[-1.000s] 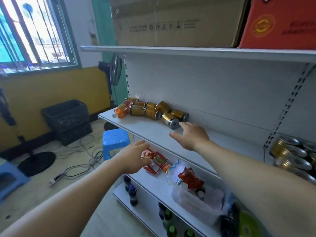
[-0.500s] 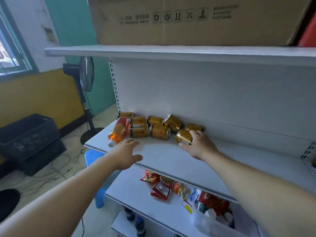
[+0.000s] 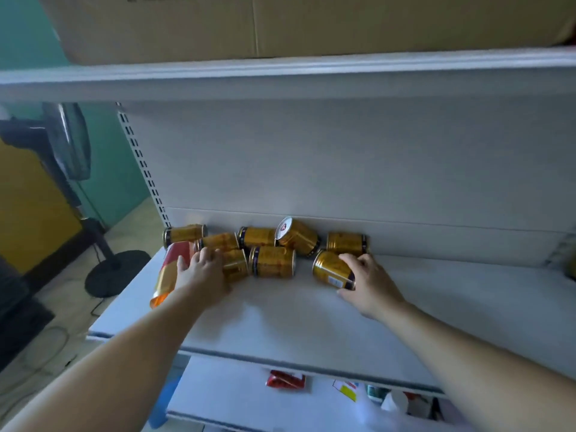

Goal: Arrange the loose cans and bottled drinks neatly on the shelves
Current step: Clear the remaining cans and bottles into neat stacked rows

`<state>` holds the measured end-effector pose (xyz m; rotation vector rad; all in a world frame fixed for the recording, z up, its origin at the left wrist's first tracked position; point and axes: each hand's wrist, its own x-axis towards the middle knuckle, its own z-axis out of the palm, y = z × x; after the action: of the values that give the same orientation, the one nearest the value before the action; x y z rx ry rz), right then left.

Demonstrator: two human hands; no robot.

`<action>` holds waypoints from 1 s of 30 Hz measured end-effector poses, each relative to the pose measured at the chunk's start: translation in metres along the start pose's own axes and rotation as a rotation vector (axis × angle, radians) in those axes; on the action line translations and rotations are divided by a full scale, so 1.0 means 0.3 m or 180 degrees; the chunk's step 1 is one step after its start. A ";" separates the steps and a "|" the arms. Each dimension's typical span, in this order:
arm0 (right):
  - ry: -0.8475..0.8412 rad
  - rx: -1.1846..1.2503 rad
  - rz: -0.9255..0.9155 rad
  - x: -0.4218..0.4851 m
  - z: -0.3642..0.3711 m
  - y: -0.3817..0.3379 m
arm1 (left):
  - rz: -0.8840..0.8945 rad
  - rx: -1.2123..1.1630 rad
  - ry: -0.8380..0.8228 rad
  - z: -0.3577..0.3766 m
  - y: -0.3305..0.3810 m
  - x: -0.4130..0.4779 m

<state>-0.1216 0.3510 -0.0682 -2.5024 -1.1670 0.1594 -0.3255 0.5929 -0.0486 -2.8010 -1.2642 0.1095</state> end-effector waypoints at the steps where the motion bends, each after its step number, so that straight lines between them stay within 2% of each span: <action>1: 0.0036 0.0104 0.0045 -0.008 -0.004 -0.007 | 0.0026 -0.0015 0.0062 -0.003 0.003 0.009; 5: 0.0407 0.0580 0.0219 -0.052 -0.032 -0.047 | 0.0392 -0.0148 0.0297 0.009 -0.001 0.021; 8: 0.0622 0.0618 0.0222 -0.068 -0.060 -0.094 | 0.0731 -0.0176 0.0475 0.027 -0.022 0.021; 10: 0.0719 0.0708 0.0275 -0.064 -0.059 -0.122 | 0.0877 -0.0295 0.0391 0.027 -0.029 0.009; 12: 0.0759 0.0811 0.0322 -0.061 -0.048 -0.143 | 0.0882 -0.0642 0.0107 0.017 -0.028 -0.019; 15: 0.0663 0.0852 0.0444 -0.066 -0.030 -0.164 | 0.0676 -0.1553 -0.0290 0.001 -0.018 -0.067; 20: 0.0558 0.0550 0.0339 -0.061 -0.015 -0.149 | 0.0346 -0.3293 -0.0391 0.011 0.059 -0.138; 26: 0.0792 0.1206 0.0536 -0.106 -0.021 -0.092 | 0.0739 -0.3790 -0.0277 0.090 0.194 -0.215; 28: 0.0663 0.1363 0.0626 -0.138 -0.004 -0.034 | 0.0806 -0.3815 -0.0260 0.095 0.220 -0.222; 30: 0.0475 0.1108 0.0607 -0.164 0.007 0.018 | 0.0779 -0.3774 -0.0265 0.095 0.240 -0.219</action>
<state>-0.1502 0.3110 -0.0749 -2.2672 -0.7663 0.2031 -0.3178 0.4969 -0.0811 -3.9289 -1.2283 -0.7749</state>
